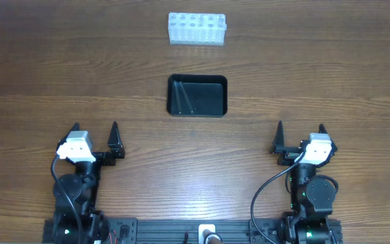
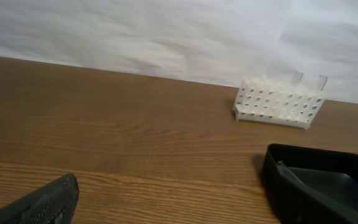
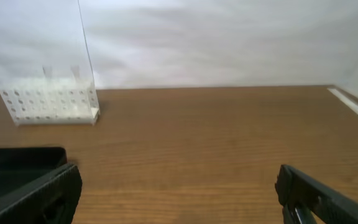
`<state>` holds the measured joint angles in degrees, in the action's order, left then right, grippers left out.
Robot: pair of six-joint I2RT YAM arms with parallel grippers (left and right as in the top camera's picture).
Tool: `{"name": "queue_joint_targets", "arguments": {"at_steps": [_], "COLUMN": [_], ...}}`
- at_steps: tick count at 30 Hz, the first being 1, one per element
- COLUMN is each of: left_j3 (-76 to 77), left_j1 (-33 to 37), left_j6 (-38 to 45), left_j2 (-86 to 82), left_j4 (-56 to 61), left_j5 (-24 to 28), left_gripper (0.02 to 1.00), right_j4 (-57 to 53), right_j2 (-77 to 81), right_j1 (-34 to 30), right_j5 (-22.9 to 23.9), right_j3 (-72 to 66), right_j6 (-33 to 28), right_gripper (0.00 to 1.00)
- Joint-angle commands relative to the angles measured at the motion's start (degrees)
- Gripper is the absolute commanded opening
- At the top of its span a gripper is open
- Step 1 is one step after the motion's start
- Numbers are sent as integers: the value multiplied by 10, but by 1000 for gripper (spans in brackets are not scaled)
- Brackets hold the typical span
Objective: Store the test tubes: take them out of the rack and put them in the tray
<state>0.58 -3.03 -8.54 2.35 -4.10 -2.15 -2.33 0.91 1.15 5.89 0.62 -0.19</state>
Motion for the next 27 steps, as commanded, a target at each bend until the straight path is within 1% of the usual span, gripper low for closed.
{"name": "queue_joint_targets", "arguments": {"at_steps": [1, 13, 16, 18, 20, 22, 26, 27], "left_j3": [-2, -2, -2, -2, -2, -2, -2, -2], "left_j1": [4, 4, 4, 4, 4, 4, 4, 4], "left_j6": [10, 10, 10, 10, 10, 10, 10, 10], "left_j2": [-4, -4, -4, -4, -4, -4, -4, -4], "left_j4": [0, 0, 0, 0, 0, 0, 0, 0], "left_j5": [7, 7, 7, 7, 7, 7, 7, 7], "left_gripper": [1000, 1000, 1000, 1000, 998, 1000, 1000, 1000], "right_j4": [-14, -13, 28, 33, 44, 52, 90, 124], "right_j2": [-3, 2, 13, 27, 49, 90, 169, 227], "right_j1": [-5, -4, -4, -4, -4, -4, -4, -4], "right_j5": [-3, -3, -2, -1, 9, 37, 41, 41], "right_j3": [-3, -3, -2, 5, 20, 46, 77, 94], "right_j6": [1, 1, 1, 1, 1, 2, 14, 14], "right_gripper": [991, 991, 993, 991, 993, 991, 993, 991]}}
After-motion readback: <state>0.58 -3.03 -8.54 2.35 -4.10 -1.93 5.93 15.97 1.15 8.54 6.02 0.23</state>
